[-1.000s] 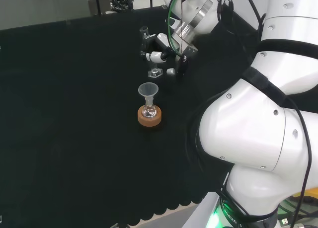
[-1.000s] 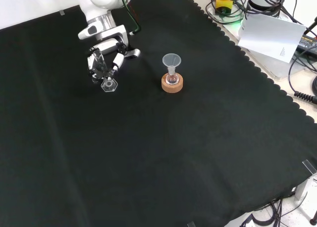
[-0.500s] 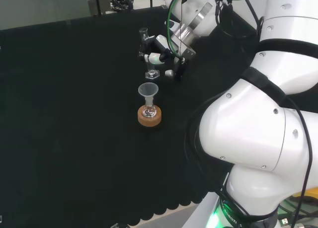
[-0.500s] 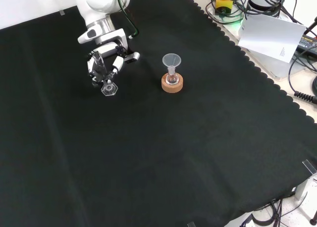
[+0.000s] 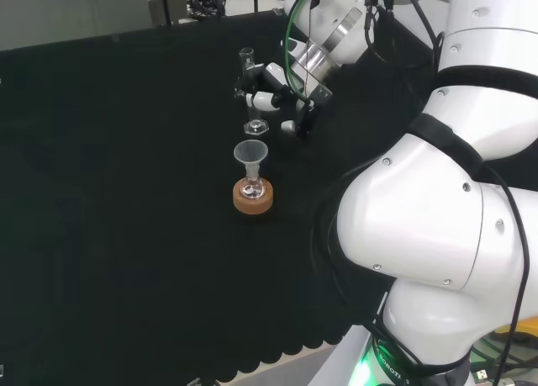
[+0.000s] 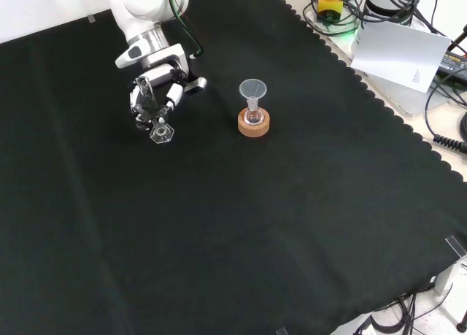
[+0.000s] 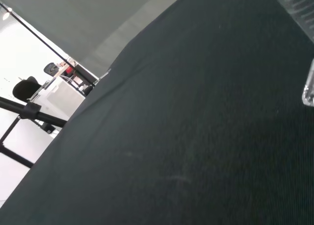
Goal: Put the graduated cylinder back on the table.
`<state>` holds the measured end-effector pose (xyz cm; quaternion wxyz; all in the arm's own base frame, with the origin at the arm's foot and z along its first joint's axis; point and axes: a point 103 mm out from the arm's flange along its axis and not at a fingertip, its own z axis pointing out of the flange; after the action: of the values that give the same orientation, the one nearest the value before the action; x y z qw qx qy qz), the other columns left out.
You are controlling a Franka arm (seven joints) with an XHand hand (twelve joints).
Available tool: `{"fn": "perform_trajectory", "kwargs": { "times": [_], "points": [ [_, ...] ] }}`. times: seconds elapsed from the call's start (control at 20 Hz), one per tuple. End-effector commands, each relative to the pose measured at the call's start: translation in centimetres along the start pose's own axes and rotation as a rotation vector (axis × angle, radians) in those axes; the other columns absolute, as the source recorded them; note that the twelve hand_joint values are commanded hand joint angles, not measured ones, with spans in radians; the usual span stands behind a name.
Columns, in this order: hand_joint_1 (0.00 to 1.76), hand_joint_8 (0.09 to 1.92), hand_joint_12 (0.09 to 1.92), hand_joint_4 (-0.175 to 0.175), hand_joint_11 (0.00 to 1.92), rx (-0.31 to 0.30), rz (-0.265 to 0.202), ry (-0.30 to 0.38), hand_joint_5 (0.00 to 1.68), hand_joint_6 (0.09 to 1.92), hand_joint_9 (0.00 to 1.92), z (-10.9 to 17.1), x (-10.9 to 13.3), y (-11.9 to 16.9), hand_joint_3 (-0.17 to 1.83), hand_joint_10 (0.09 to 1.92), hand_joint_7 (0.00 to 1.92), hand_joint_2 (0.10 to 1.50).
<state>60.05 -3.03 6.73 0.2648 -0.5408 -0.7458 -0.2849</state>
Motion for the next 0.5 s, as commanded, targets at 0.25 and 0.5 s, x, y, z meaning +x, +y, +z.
{"fn": "perform_trajectory", "kwargs": {
  "times": [0.25, 0.5],
  "points": [
    [0.98, 0.60, 1.15, -0.045, 0.70, 0.076, 0.004, 0.047, 0.44, 0.57, 1.05, -1.03, -0.69, -0.81, -0.17, 0.09, 0.61, 1.12],
    [0.89, 0.63, 1.26, -0.047, 0.52, 0.085, -0.004, 0.037, 0.33, 0.35, 0.92, -1.12, -0.46, -0.71, -0.17, 0.09, 0.46, 1.03]
  ]
}}
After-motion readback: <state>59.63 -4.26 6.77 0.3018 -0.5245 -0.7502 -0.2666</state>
